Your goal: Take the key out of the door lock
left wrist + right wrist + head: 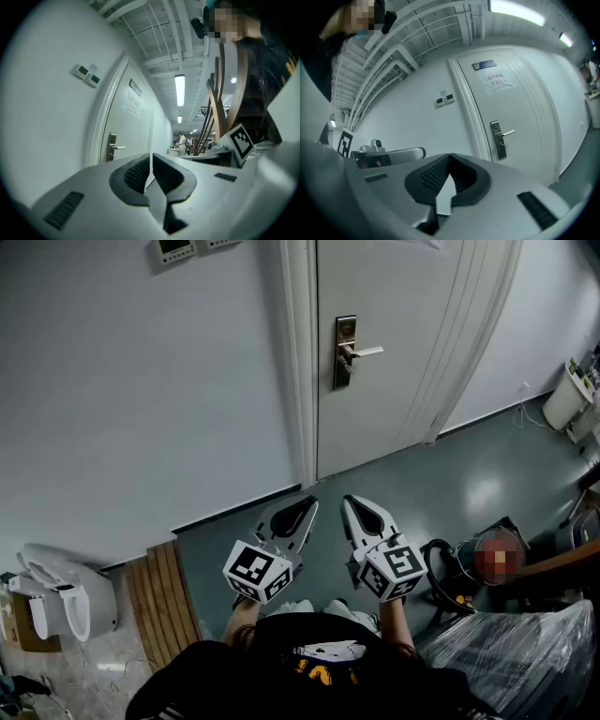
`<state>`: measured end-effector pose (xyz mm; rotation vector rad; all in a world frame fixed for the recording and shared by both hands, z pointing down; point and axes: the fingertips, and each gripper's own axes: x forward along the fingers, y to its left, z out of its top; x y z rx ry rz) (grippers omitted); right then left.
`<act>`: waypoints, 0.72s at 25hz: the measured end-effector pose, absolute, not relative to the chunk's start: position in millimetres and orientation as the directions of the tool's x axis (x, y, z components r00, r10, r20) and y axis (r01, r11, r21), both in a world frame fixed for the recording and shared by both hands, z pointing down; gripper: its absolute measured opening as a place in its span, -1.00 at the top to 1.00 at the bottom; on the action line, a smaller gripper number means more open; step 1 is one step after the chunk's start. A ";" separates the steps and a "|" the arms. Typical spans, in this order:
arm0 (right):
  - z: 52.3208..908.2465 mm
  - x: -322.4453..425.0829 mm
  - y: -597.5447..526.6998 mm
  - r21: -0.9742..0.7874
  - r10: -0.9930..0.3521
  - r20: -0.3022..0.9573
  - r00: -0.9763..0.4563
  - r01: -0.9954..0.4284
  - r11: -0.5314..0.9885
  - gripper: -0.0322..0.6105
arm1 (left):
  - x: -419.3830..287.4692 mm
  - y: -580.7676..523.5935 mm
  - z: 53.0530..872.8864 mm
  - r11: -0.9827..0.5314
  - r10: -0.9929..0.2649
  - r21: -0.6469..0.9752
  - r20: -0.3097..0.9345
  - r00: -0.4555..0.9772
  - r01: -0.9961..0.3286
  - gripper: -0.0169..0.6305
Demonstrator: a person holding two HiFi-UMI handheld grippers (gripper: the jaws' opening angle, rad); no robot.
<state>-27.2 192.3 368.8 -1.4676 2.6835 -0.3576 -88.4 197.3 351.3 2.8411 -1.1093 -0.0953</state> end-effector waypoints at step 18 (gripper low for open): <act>376.6 -60.1 216.5 -0.202 -0.871 0.048 -0.488 -0.859 0.470 0.88 | -121.0 215.2 364.2 -0.769 -0.635 0.080 0.013 0.772 -0.634 0.88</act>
